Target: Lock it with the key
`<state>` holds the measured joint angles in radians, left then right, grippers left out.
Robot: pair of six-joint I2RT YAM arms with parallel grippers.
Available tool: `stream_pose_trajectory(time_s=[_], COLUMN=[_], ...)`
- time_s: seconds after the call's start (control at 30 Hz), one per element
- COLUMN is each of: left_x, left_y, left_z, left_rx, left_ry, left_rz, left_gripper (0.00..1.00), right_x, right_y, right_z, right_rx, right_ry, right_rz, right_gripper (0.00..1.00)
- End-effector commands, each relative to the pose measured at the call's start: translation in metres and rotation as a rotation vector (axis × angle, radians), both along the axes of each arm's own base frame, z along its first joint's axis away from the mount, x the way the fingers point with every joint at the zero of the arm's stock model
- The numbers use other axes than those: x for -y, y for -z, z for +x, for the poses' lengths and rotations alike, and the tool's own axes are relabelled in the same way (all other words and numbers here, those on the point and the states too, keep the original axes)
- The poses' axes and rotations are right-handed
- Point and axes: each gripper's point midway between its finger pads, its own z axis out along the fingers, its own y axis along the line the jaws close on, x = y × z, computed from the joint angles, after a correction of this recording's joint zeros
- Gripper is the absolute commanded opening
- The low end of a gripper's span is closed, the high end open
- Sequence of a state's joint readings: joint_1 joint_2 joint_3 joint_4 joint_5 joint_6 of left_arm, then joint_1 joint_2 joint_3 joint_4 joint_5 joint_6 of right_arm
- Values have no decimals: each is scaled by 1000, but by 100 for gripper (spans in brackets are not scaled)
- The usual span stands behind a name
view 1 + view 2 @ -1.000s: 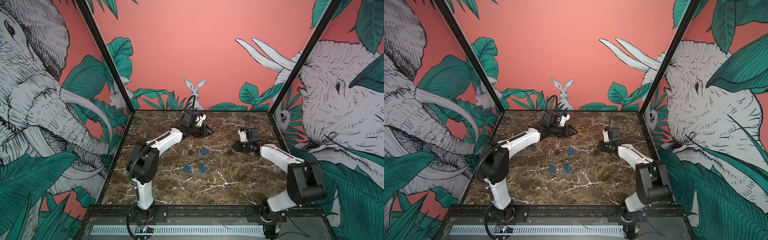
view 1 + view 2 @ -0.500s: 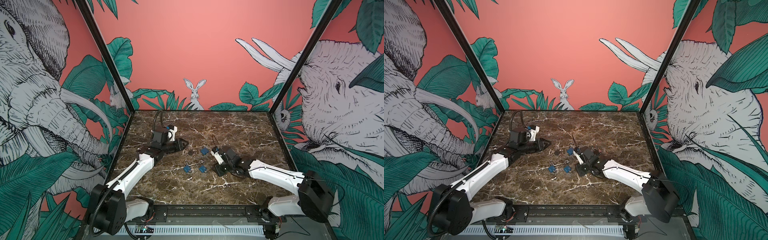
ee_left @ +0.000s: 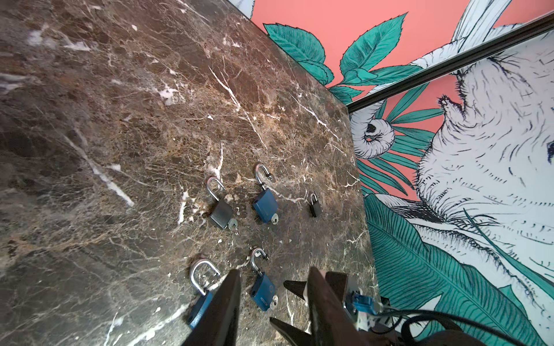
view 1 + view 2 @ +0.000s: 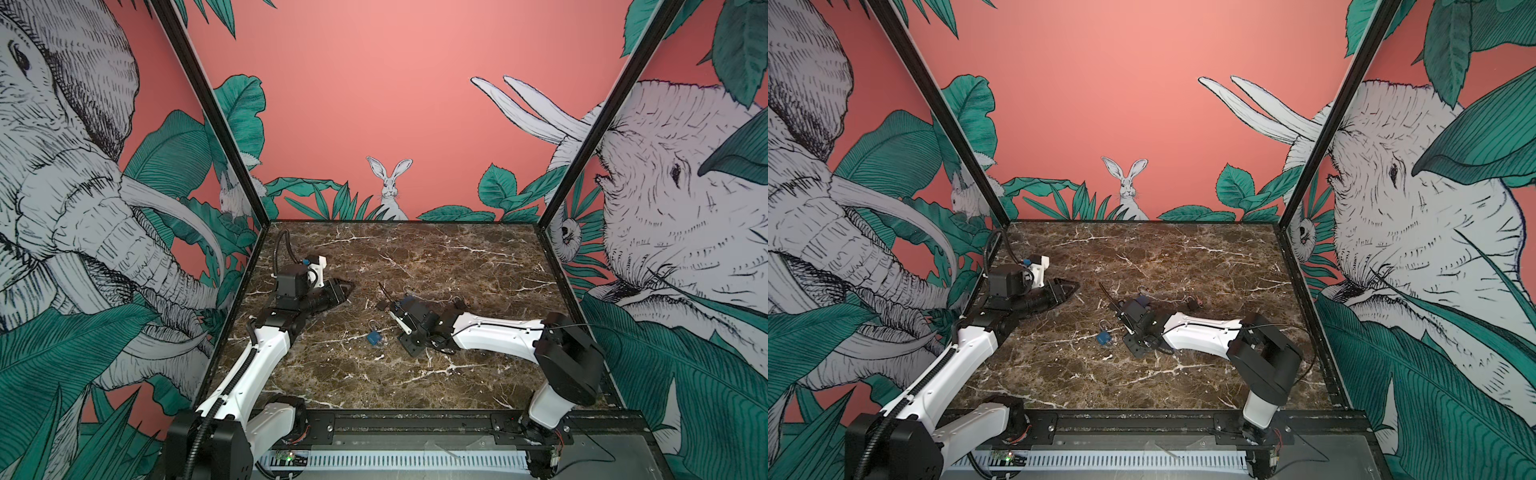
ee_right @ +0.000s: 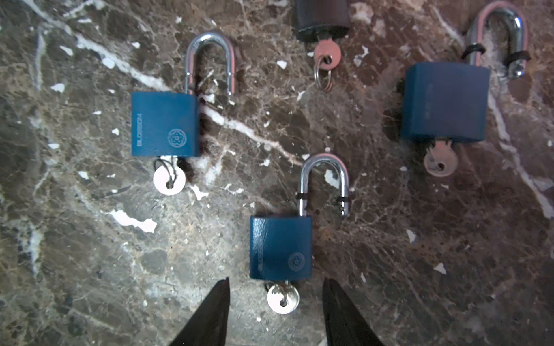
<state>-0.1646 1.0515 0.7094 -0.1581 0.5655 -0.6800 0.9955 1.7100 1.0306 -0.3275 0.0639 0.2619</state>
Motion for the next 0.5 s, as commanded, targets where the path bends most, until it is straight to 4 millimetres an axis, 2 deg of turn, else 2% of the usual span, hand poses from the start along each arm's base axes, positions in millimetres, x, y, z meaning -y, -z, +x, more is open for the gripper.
stream_pose_trajectory(time_s=[0.0,0.2,0.47], left_x=[-2,4,3], left_y=[6,4,7], left_z=[-7,-7,-5], left_rx=[-19,-25,-33], left_ry=[14,47,44], left_rz=[-5,-64,-76], left_gripper=[39,40,40], right_x=[-1,-3,-7], right_y=[2,12,22], right_z=[7,11,5], right_rx=[30,23,-12], right_ry=[0,-1,-23], right_rz=[-46,-90,-102], right_gripper=[51,51,49])
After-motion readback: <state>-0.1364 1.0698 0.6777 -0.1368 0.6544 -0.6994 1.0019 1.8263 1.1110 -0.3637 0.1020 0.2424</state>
